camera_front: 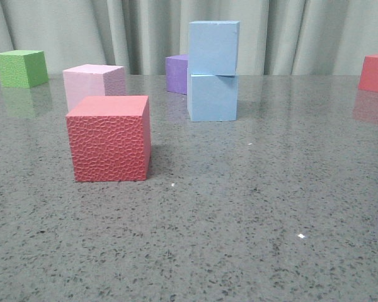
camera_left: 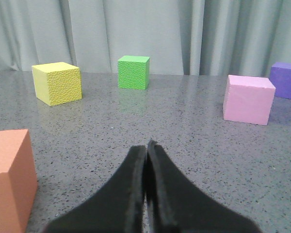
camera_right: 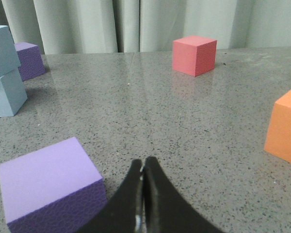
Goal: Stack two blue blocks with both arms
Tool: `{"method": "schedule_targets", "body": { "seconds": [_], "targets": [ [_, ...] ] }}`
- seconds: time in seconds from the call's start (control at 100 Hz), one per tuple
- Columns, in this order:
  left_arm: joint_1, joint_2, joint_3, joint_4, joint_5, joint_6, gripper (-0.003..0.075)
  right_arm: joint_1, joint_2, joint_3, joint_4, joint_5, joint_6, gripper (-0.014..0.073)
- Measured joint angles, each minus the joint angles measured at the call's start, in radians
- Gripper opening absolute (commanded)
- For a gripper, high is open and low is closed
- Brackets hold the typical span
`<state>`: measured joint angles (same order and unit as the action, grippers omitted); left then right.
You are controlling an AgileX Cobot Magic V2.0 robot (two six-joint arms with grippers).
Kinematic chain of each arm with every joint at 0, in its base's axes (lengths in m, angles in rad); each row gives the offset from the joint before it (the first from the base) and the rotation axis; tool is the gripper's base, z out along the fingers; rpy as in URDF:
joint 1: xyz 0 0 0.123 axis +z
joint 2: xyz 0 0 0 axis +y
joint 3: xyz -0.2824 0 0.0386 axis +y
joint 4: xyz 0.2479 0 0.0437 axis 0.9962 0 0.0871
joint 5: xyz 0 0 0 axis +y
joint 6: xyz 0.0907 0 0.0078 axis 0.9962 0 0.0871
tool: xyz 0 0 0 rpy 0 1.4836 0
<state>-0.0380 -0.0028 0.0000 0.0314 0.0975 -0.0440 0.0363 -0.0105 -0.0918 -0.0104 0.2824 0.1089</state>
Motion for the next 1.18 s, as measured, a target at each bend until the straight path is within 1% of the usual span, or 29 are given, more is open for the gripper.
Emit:
{"method": "schedule_targets", "body": {
  "seconds": [0.34,1.18],
  "targets": [
    [0.000,0.000,0.000,0.000,0.000,0.000,-0.0019,0.000,0.000,0.115,0.002,-0.146,-0.004,-0.0122],
    [0.000,0.000,0.000,0.000,0.000,0.000,-0.0019,0.000,0.000,0.119,0.004,-0.163,-0.004,-0.0122]
  ]
}}
